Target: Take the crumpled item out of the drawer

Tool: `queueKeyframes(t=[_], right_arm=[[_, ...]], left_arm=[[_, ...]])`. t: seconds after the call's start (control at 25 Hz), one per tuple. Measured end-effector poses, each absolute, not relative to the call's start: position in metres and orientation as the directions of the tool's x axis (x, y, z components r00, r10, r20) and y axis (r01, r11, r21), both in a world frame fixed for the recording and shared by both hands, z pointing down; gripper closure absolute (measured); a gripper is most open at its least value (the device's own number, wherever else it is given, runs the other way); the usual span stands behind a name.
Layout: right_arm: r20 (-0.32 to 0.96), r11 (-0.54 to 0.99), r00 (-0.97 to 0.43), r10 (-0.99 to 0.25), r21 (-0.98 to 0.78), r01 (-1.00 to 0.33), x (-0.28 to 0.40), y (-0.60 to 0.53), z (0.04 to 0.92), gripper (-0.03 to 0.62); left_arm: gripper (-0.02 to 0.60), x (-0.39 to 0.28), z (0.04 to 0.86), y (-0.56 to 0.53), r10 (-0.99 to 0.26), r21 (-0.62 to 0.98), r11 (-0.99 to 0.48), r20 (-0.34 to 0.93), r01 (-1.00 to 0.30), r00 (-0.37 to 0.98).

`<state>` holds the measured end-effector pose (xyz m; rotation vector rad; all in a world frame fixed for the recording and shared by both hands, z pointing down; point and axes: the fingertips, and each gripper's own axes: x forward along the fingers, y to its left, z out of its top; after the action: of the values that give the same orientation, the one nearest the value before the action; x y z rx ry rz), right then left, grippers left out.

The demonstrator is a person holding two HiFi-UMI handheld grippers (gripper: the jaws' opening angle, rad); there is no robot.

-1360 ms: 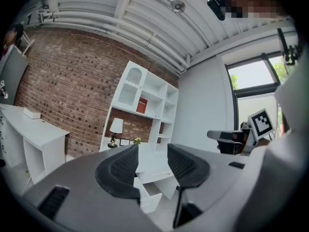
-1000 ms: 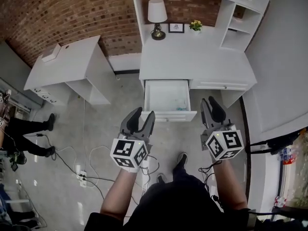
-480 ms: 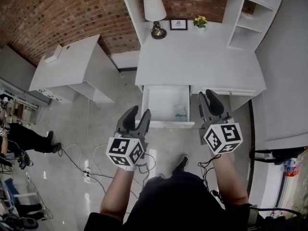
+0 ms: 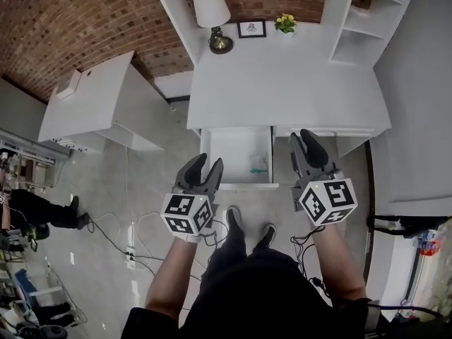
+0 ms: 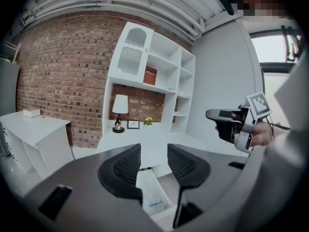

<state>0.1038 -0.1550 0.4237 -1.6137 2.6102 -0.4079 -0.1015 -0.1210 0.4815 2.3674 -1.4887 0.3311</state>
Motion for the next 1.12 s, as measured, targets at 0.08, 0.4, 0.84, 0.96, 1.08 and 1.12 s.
queueKeyframes(t=[0.08,0.4,0.84,0.96,1.08,1.12], right_arm=[[0.106,0.399,-0.434,-0.895,-0.246,-0.883,0.11,-0.161,0.426,0.493],[0.188,0.222,-0.262,-0.947,-0.211,-0.952,0.14,-0.185,0.441,0.499],[0.355,-0.024,-0.04,-0.934,-0.174,-0.984,0.161,-0.207,0.495,0.505],[0.393,-0.073,-0.001,-0.919,-0.172,-0.982,0.164,-0.203,0.511,0.508],[0.433,-0.115,0.022,-0.901,-0.191,-0.975,0.165,-0.197,0.531,0.516],[0.446,-0.128,0.028,-0.894,-0.196,-0.972,0.166,-0.195,0.538,0.517]], left_arm=[[0.414,-0.098,0.497,-0.135,-0.805,0.145,-0.427,0.388,-0.893,0.448],[0.414,-0.069,0.594,-0.189,-0.619,0.127,-0.612,0.537,-0.78,0.573],[0.414,-0.049,0.744,-0.235,-0.323,0.17,-0.775,0.721,-0.609,0.613],[0.414,-0.039,0.775,-0.236,-0.249,0.167,-0.828,0.745,-0.535,0.618],[0.414,-0.03,0.804,-0.233,-0.164,0.181,-0.866,0.778,-0.466,0.607],[0.414,-0.027,0.813,-0.231,-0.135,0.186,-0.878,0.788,-0.442,0.601]])
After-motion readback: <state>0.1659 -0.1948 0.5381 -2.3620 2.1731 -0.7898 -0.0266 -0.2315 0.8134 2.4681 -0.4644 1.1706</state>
